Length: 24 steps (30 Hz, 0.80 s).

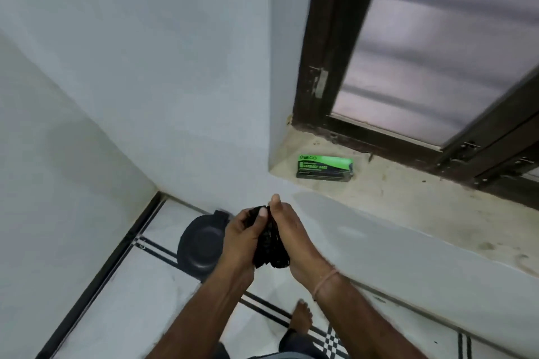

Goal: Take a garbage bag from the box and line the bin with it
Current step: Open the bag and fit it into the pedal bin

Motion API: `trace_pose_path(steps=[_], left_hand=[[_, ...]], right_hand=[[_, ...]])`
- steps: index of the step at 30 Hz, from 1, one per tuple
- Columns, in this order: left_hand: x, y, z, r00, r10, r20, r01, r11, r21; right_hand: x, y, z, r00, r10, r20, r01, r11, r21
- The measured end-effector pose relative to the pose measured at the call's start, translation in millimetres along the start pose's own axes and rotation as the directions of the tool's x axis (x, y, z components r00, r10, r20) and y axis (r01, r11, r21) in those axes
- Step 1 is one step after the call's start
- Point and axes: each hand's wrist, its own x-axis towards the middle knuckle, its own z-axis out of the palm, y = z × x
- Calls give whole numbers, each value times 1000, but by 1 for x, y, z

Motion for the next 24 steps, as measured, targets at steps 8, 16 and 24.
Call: trace_pose_path(steps=[8, 16, 24], left_hand=[[6, 34, -151, 989, 117, -92, -128, 983, -129], [-18, 67, -324, 976, -5, 218, -31, 986, 162], [-44, 88, -379, 937, 153, 314, -217, 959, 181]], right_hand=[[-27, 29, 141, 964, -127, -233, 143, 988, 53], [-85, 38, 274, 975, -157, -157, 175, 979, 105], [-112, 36, 313, 990, -59, -129, 100, 935, 339]])
